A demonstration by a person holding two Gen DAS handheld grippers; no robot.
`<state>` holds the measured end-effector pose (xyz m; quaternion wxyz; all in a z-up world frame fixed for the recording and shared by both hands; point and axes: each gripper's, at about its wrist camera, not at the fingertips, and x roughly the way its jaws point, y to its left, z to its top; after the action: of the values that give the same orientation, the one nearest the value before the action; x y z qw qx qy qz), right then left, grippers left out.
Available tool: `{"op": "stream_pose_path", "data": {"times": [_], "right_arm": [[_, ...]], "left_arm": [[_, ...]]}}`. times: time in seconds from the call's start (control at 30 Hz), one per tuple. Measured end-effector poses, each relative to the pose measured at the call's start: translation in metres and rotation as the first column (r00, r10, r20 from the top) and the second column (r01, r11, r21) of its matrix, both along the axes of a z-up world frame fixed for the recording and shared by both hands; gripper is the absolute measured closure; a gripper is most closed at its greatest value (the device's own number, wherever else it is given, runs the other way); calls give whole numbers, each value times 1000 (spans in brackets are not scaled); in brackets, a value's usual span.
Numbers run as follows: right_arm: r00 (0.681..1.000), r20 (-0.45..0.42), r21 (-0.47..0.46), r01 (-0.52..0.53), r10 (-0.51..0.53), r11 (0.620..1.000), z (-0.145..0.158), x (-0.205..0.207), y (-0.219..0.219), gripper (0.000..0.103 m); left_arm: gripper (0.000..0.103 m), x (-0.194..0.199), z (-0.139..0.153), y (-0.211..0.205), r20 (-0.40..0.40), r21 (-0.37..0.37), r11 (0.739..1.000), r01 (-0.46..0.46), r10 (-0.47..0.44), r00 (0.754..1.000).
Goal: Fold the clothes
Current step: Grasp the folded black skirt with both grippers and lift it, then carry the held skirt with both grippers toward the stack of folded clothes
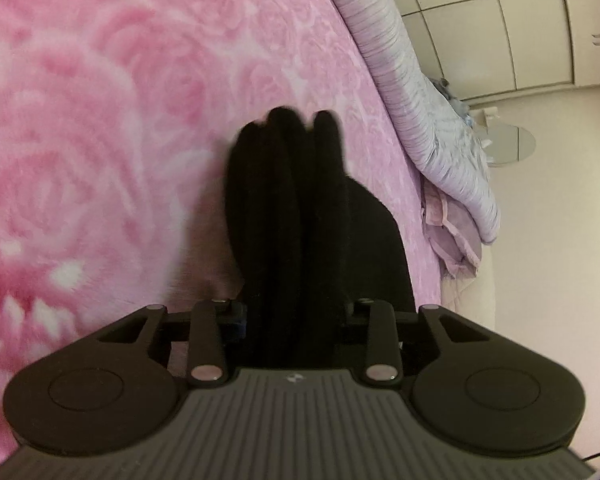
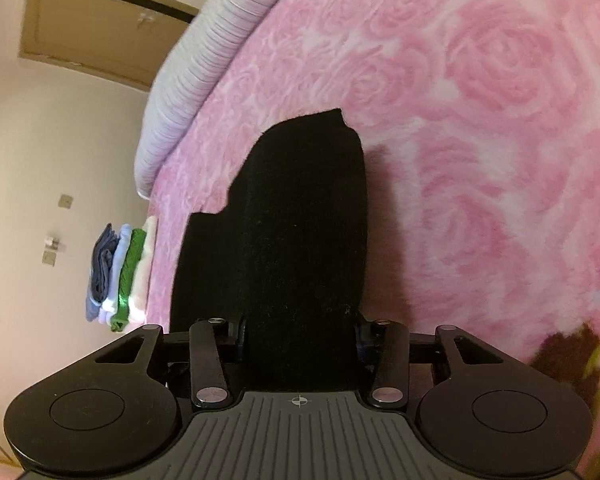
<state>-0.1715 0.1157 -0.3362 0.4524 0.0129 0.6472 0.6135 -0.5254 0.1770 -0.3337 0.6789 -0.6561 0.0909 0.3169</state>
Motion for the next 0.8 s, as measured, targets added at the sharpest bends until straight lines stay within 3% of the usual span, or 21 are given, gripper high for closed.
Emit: {"op": "stream_pose_path", "data": {"times": [0.17,0.4,0.6,0.8], "right_arm": [[999,-30,-17,-31,30,999,75,-9,23,61],[988,-88,61,-121,126,991,192,-31,61,61],[969,-94,106,-216,226,971,245,-73,97,61],[953,-83,119,-282,293,952,255,-147,133,60]], "left_arm": [[73,-14,89,1,-17,3,999,-55,55,998],[73,-42,224,-11,-21,108,974,-199,202,979],[74,-78,266,-13,-2,141,939,-314,317,948],[74,-163,269,5,9,152,915,-373,376,927]]}}
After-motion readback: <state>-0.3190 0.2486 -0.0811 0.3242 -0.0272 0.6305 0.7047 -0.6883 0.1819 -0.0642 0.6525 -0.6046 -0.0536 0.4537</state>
